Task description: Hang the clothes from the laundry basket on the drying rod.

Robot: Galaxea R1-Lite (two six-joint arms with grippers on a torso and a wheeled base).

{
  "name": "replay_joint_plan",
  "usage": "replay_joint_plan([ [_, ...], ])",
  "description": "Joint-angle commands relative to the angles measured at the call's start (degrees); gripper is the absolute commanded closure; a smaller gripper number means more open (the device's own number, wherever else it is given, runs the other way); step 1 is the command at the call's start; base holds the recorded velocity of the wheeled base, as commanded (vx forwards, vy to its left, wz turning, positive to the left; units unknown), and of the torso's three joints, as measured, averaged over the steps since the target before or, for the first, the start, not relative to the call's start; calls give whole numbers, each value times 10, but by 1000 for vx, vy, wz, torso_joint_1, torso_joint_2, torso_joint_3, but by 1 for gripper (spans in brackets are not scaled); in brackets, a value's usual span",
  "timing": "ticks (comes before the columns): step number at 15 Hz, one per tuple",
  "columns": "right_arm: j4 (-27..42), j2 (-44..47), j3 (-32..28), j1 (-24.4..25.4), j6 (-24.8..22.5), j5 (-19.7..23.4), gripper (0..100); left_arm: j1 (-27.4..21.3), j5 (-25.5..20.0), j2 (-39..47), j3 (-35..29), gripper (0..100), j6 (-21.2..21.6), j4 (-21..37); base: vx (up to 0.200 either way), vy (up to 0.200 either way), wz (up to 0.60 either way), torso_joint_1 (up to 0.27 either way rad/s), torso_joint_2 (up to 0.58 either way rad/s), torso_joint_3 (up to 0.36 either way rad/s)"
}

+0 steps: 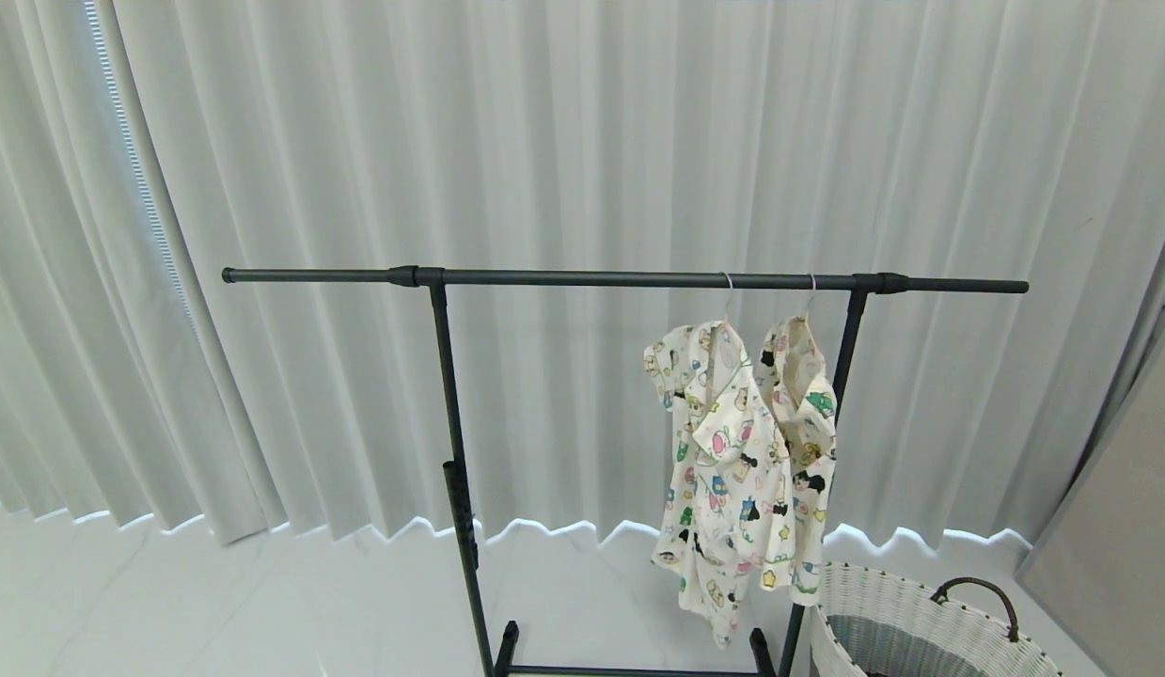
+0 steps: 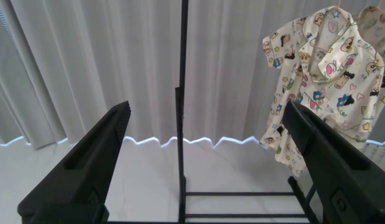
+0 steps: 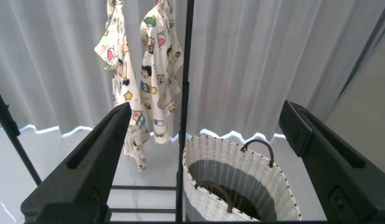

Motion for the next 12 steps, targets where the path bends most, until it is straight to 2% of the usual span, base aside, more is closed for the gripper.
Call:
replay_joint_plan([
  [1, 0, -1, 0, -1, 0, 0, 0, 1, 0, 1, 0, 0, 0, 0, 0, 0, 0, 0, 0, 0],
  [12, 0, -1, 0, -1, 0, 1, 0, 2, 0, 1, 0, 0, 0, 0, 0, 0, 0, 0, 0, 0],
])
